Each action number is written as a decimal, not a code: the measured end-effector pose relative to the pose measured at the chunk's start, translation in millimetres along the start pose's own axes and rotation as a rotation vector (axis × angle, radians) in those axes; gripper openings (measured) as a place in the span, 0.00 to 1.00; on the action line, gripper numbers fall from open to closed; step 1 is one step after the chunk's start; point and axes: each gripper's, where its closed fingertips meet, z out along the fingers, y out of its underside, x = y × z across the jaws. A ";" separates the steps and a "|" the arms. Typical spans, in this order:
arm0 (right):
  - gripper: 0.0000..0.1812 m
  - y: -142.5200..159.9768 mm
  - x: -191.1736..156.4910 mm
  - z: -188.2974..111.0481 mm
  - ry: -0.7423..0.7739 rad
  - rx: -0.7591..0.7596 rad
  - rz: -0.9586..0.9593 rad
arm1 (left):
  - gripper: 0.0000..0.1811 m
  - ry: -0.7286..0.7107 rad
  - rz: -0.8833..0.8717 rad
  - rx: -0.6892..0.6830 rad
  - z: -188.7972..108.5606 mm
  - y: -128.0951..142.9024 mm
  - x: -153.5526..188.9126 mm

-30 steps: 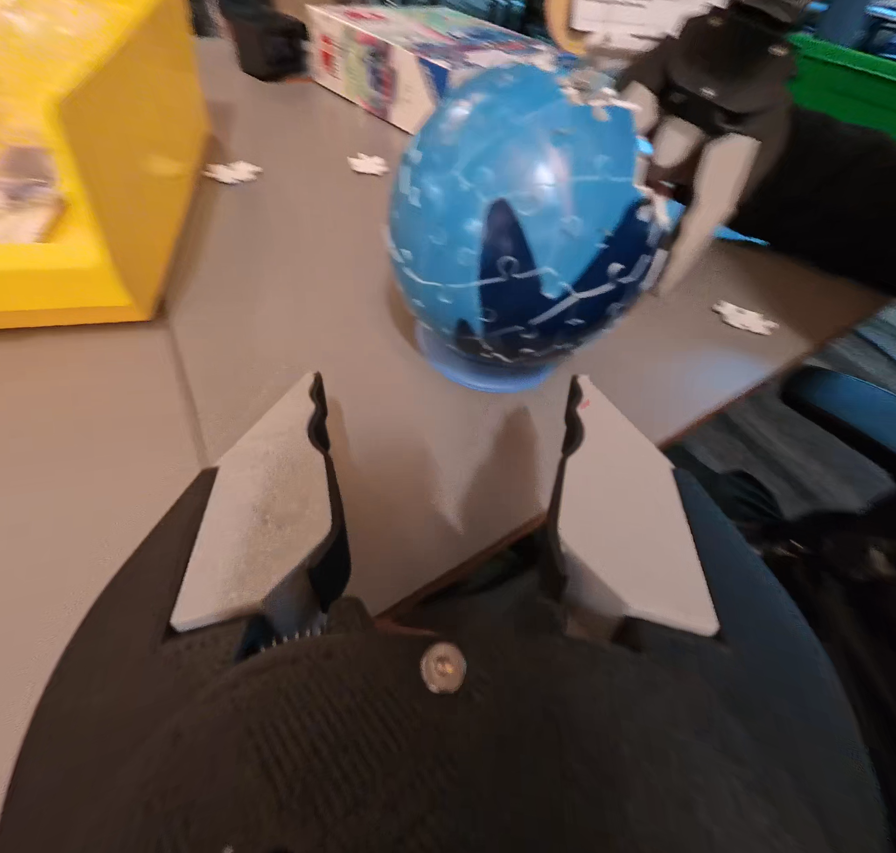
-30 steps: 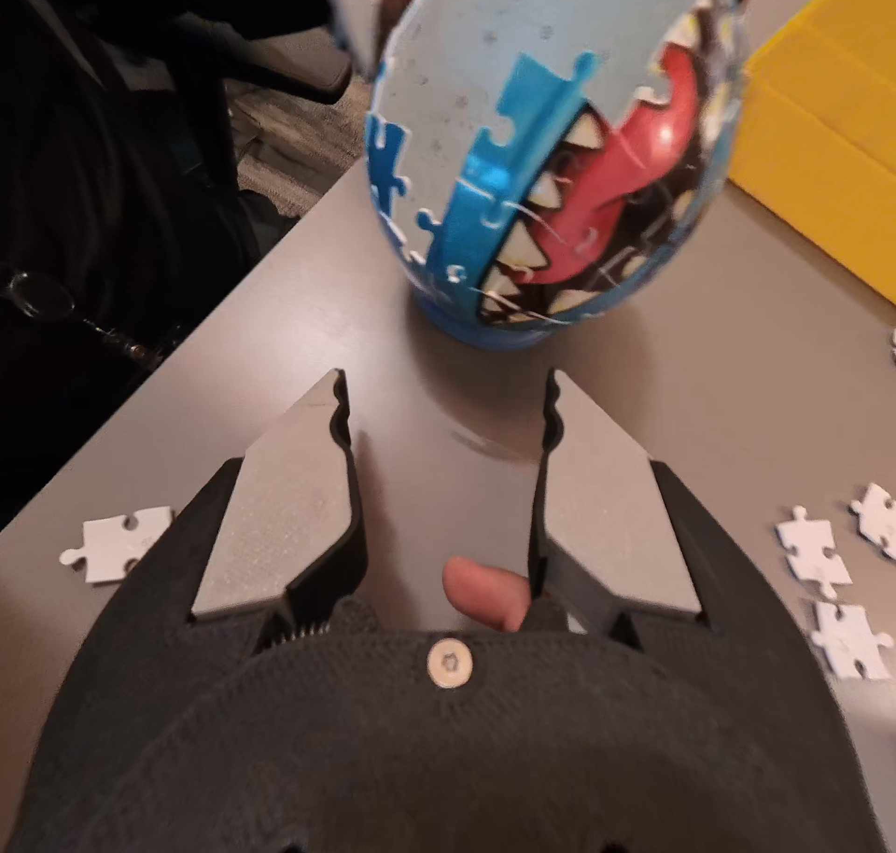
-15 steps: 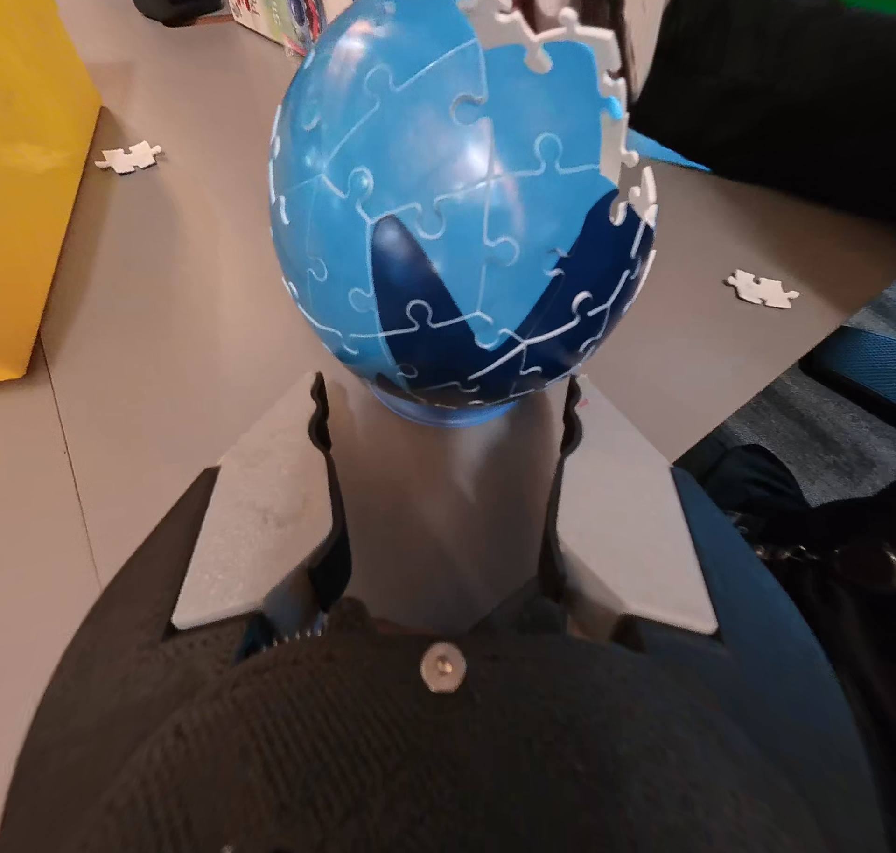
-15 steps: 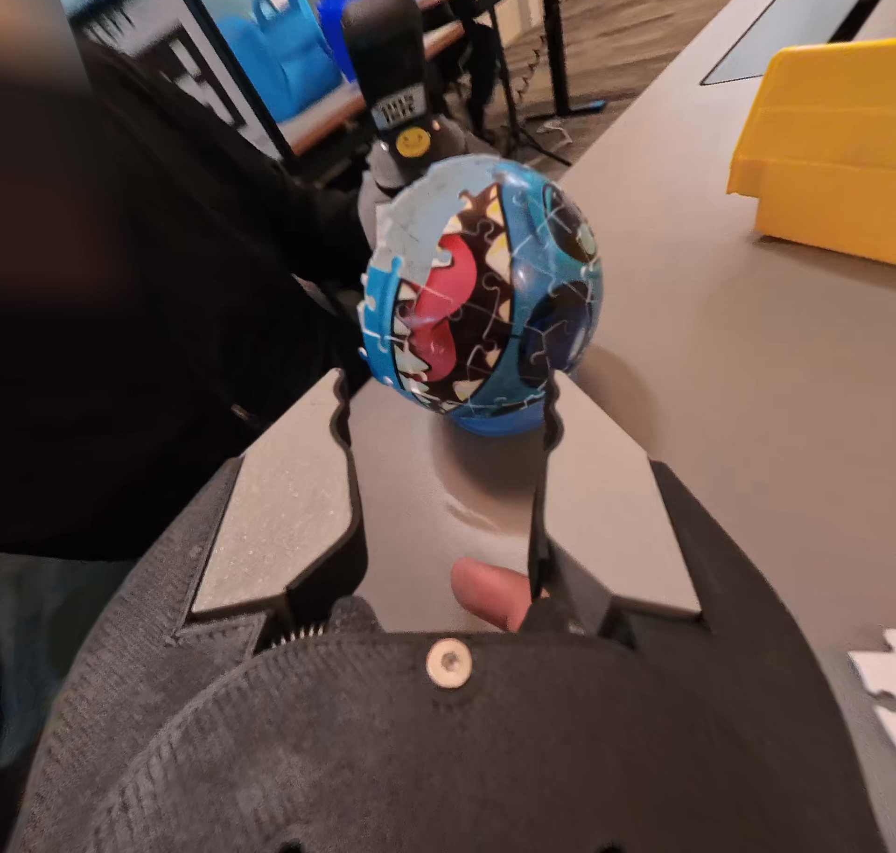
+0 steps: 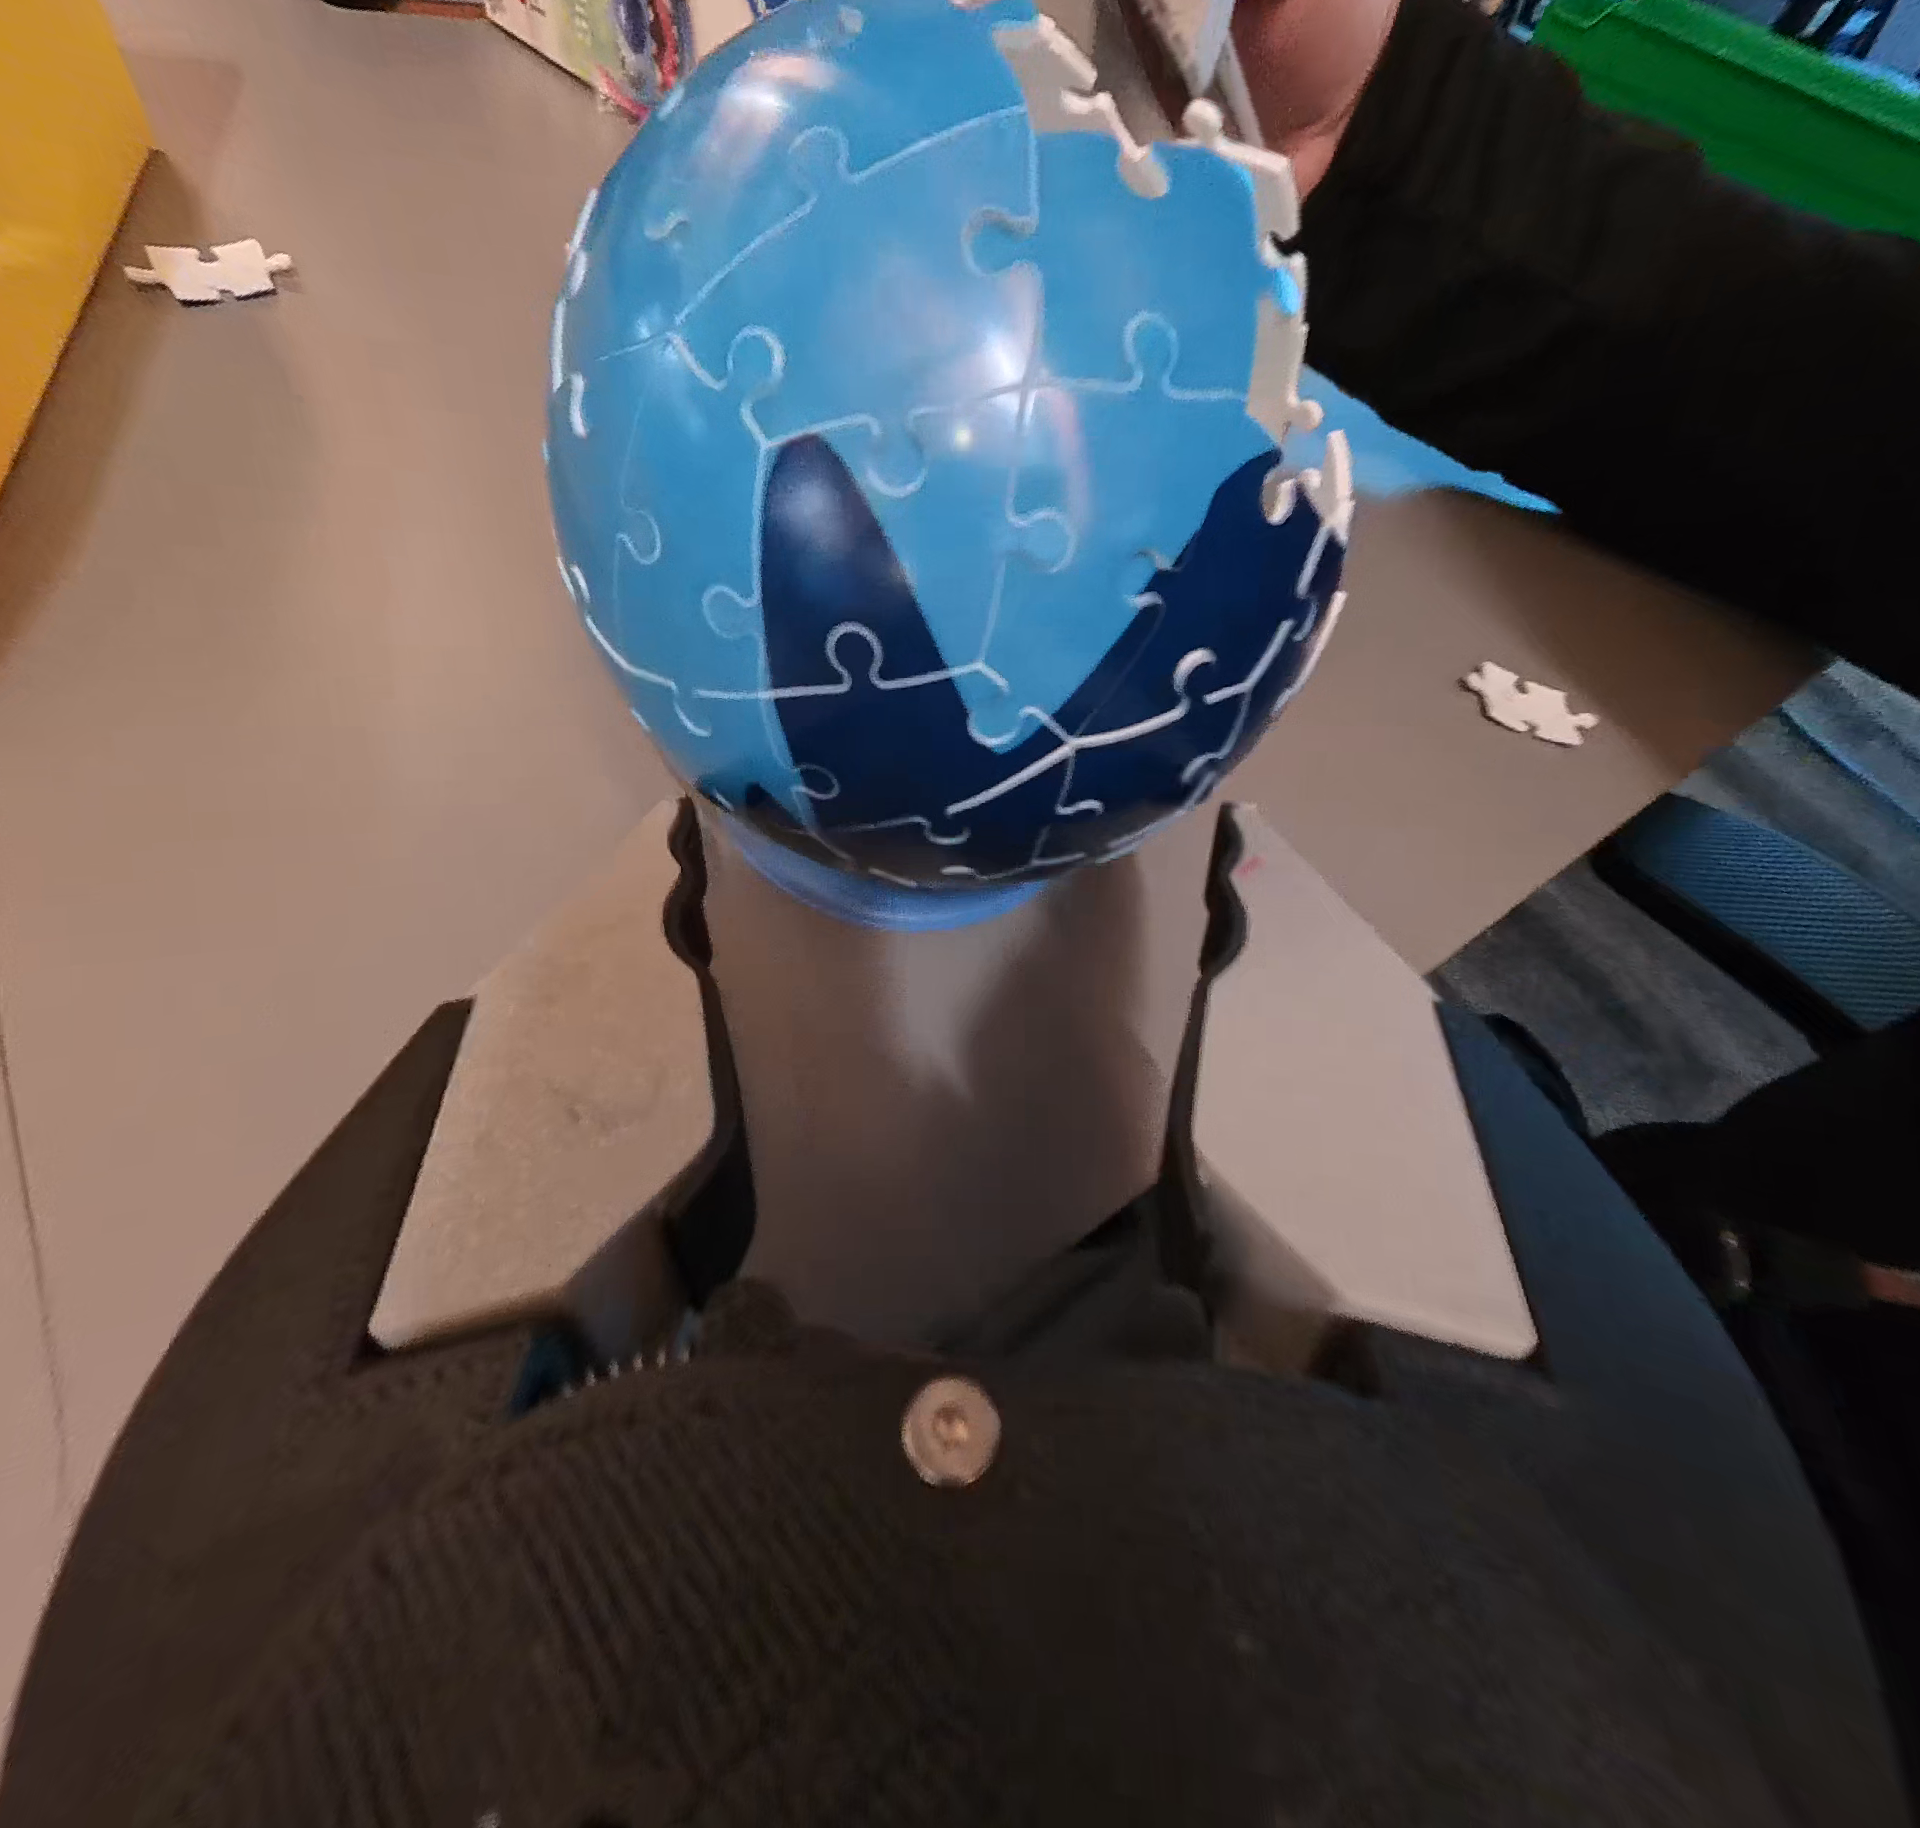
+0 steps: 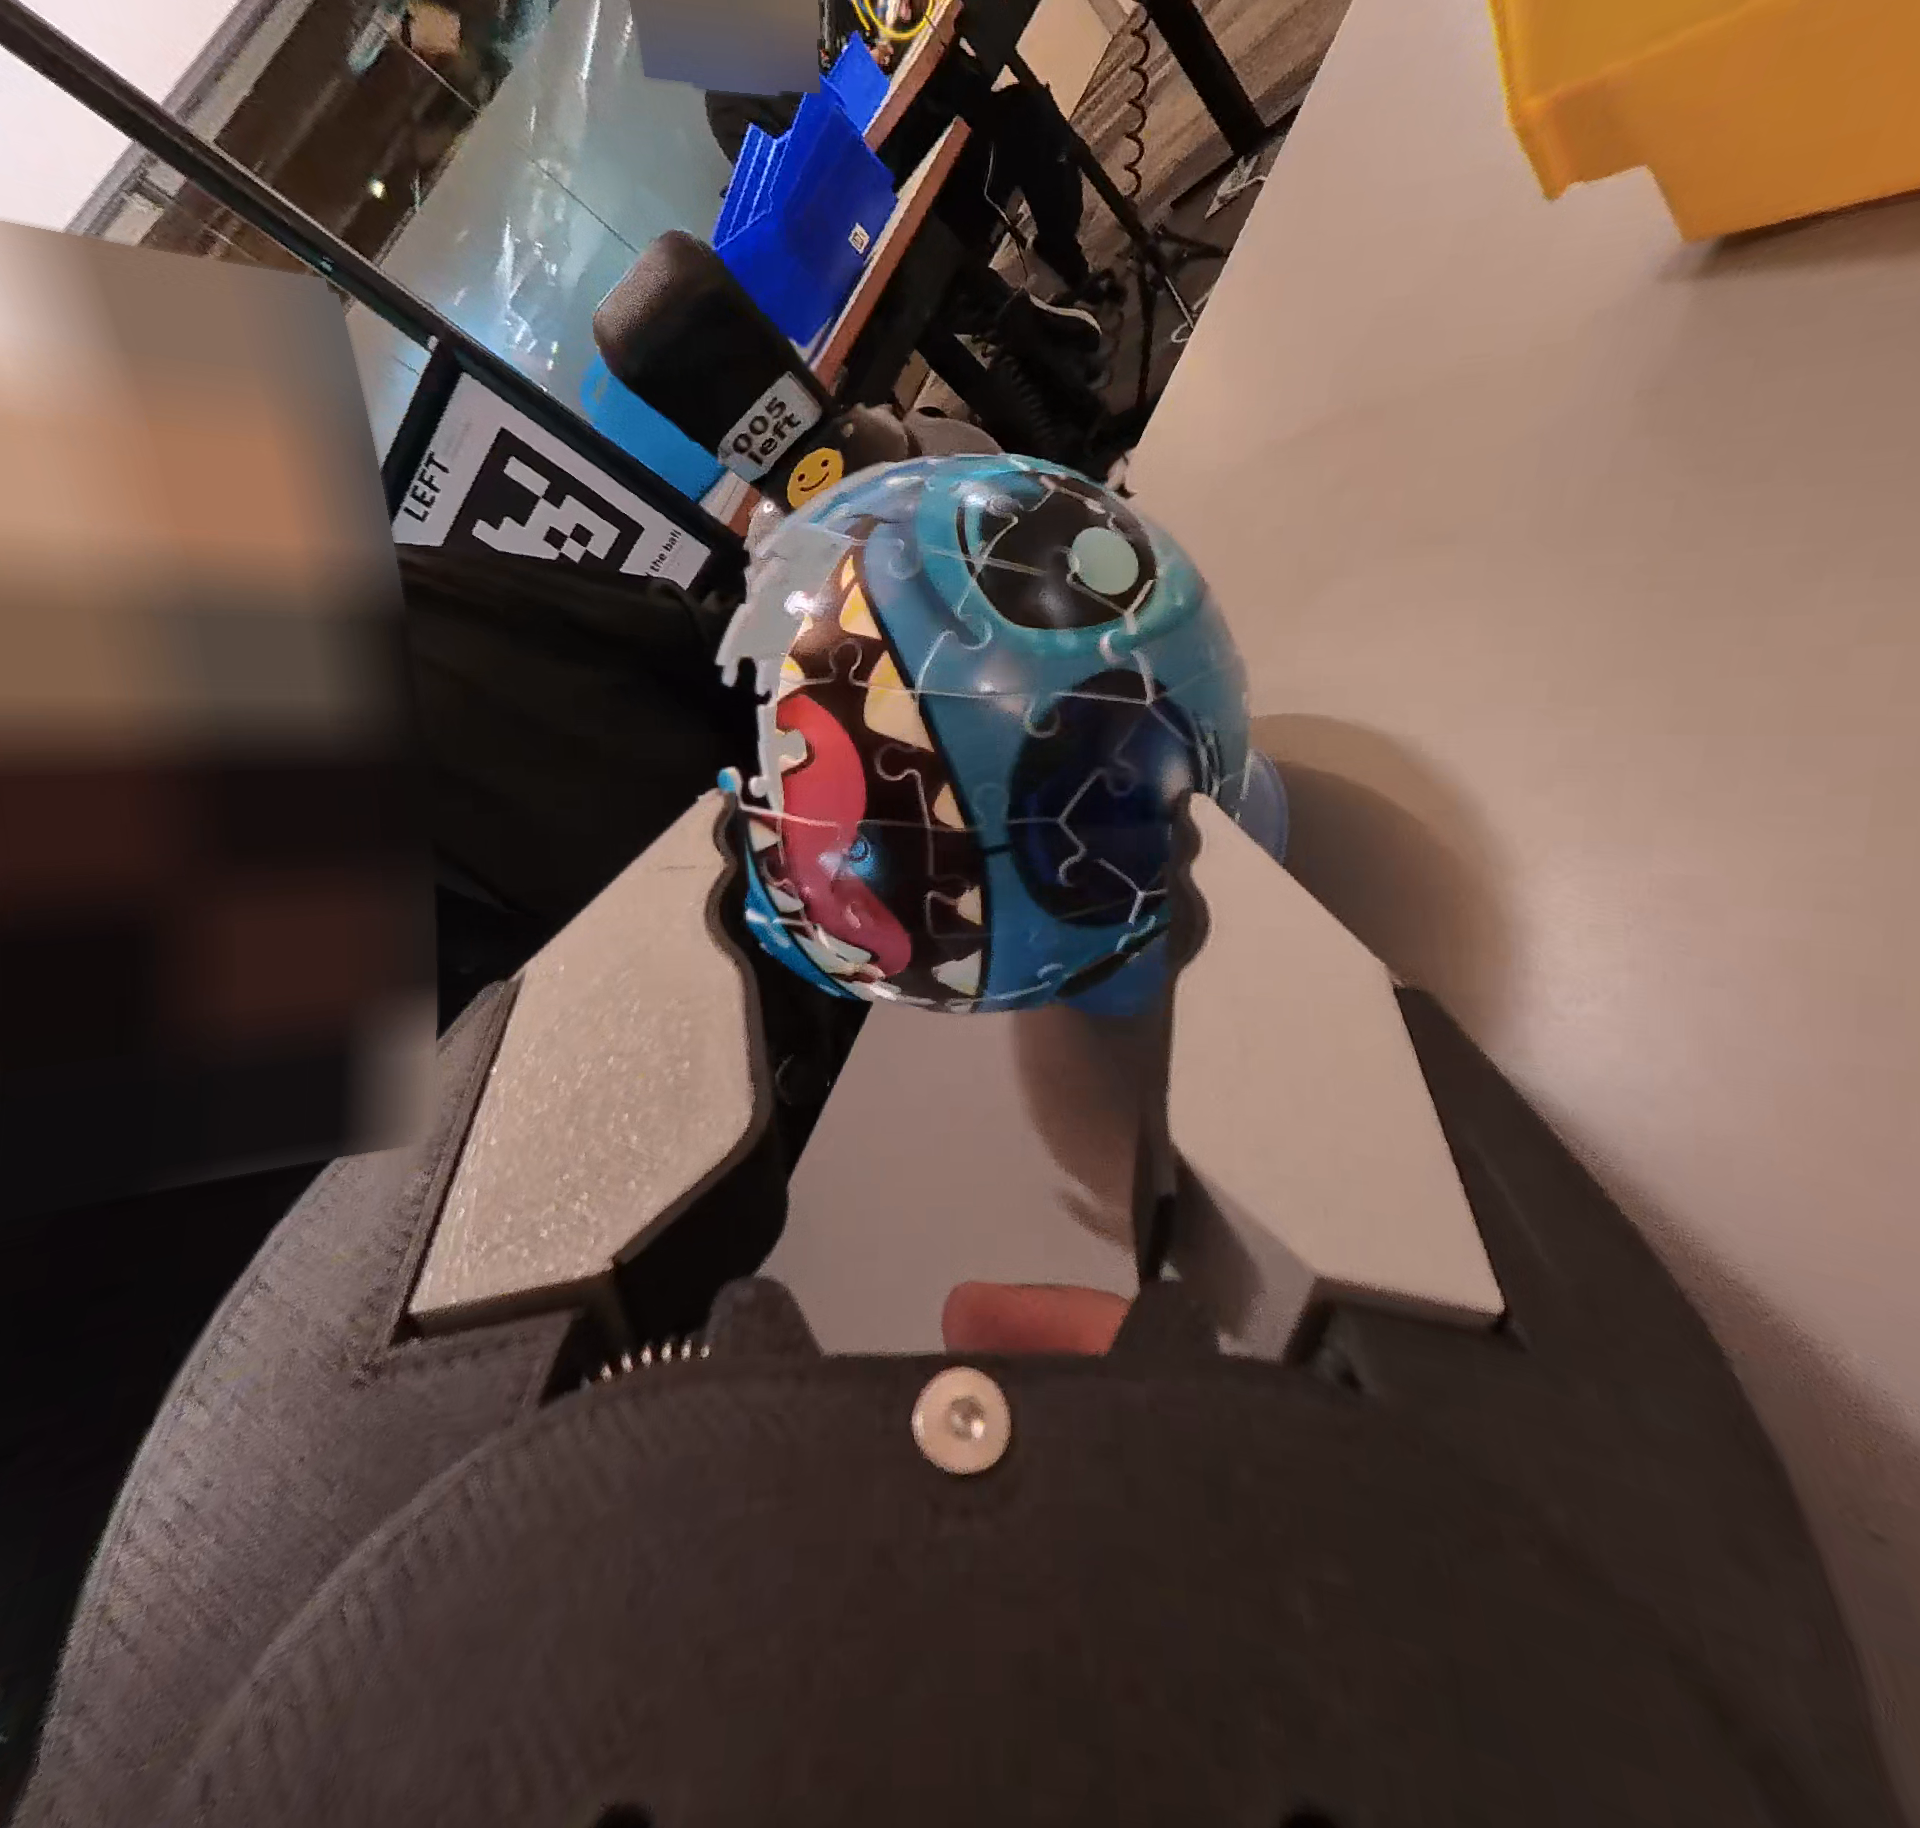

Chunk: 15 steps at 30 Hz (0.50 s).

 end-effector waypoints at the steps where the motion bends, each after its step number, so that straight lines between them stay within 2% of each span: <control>1: 0.44 0.0 0.4 0.5 -0.001 0.003 0.010 | 0.53 -0.007 0.007 -0.003 0.6 0.0 -0.9; 9: 0.43 8.1 2.5 2.3 0.058 -0.035 -0.033 | 0.52 0.034 0.073 0.014 -5.2 -5.1 -4.2; 12: 0.43 8.3 2.7 3.4 0.094 -0.045 -0.080 | 0.52 0.006 0.161 0.026 -12.4 -9.5 -12.8; 15: 0.45 5.8 -1.5 2.5 0.077 -0.029 -0.048 | 0.53 -0.047 0.195 0.022 -20.7 -11.4 -25.4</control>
